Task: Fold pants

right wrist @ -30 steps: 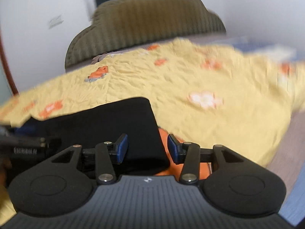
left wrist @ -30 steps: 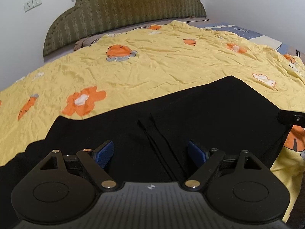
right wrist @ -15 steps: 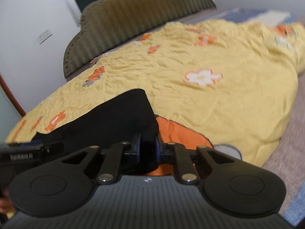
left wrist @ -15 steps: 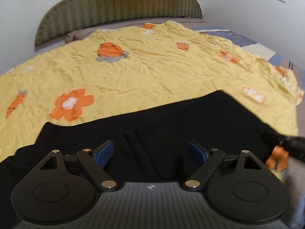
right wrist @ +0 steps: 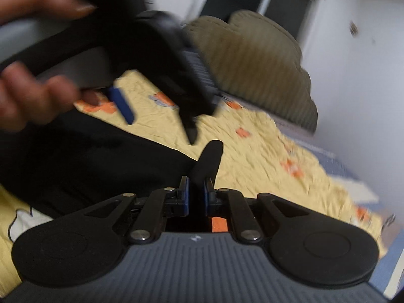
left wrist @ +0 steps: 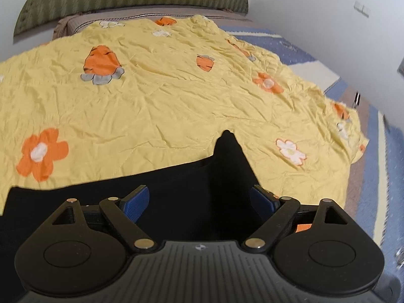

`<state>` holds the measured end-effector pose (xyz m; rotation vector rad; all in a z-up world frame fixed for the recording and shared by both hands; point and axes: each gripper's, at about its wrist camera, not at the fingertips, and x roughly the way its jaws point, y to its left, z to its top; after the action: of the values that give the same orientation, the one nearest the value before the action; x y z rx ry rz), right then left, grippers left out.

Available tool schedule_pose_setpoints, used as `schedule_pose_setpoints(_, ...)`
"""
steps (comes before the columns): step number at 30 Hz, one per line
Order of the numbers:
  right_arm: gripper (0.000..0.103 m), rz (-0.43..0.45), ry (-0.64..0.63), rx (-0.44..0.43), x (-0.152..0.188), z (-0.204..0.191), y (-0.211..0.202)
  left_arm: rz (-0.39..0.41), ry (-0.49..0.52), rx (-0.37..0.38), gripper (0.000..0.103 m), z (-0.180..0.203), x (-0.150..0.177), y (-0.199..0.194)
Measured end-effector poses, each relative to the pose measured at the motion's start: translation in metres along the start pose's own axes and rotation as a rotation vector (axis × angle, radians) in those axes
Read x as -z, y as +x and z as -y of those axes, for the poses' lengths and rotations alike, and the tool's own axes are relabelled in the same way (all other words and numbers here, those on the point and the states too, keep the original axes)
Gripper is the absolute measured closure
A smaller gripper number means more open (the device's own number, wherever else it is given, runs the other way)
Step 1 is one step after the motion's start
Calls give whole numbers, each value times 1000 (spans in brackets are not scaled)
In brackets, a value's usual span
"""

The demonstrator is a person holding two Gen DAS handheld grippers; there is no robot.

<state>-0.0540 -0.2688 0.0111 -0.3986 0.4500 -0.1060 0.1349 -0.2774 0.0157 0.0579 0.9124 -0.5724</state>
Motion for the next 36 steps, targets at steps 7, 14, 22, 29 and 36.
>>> schedule_pose_setpoints(7, 92, 35, -137, -16, -4, -24, -3, -51, 83, -29, 15, 19, -2, 21)
schedule_pose_setpoints(14, 92, 75, -197, -42, -3, -32, -8, -16, -66, -40, 28, 6, -4, 32)
schedule_pose_setpoints(22, 91, 72, -161, -28, 2, -28, -6, -52, -45, -13, 95, 11, 1, 39)
schedule_pose_setpoints(29, 37, 78, -129, 39, 13, -30, -7, -59, -106, 1, 95, 3, -1, 37)
schedule_pose_setpoints(36, 49, -14, 79, -7, 17, -10, 21, -33, -110, 8, 96, 4, 0, 28)
